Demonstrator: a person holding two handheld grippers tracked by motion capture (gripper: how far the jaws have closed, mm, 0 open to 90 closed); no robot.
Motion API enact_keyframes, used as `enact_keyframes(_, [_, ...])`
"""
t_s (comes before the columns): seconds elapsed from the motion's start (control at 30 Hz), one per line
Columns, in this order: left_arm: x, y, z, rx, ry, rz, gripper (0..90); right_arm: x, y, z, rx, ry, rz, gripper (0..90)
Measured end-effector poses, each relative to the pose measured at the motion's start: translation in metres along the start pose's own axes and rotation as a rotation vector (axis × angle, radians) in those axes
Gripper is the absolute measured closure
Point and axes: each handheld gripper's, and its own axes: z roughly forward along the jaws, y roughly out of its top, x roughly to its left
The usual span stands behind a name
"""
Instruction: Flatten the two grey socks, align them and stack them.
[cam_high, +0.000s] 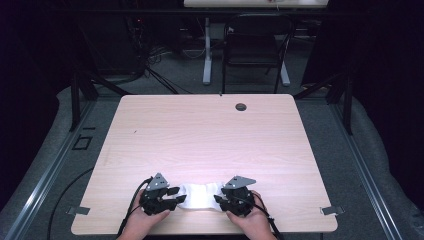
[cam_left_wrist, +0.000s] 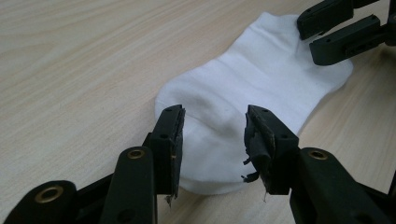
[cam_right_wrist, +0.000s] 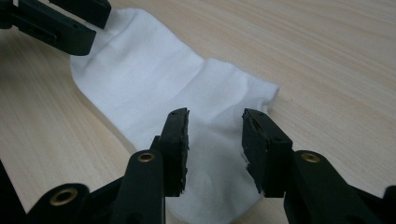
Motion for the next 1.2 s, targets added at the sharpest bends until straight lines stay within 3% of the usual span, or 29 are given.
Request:
enact_keyframes(0.17, [-0.001,-0.004,0.004,0.023,0.002,0.004,56.6,-0.001,-0.003,0.002,0.02,-0.011,-0.02,60.1])
enact_keyframes(0.6, [0.002,-0.004,0.008,0.025,0.01,0.0,57.1,-0.006,-0.006,0.005,0.002,-0.014,0.009,62.8])
enact_keyframes(0.87, [0.01,0.001,0.013,0.016,0.018,-0.022,57.1,-0.013,0.001,0.009,0.015,-0.008,0.027,63.3])
enact_keyframes(1.07, [0.015,0.005,0.016,0.012,0.026,-0.032,57.0,-0.016,0.006,0.012,0.028,-0.021,0.014,62.8])
enact_keyframes(1.2, [0.02,0.007,0.019,0.003,0.029,-0.032,57.0,-0.022,0.011,0.017,0.029,-0.012,0.047,62.6])
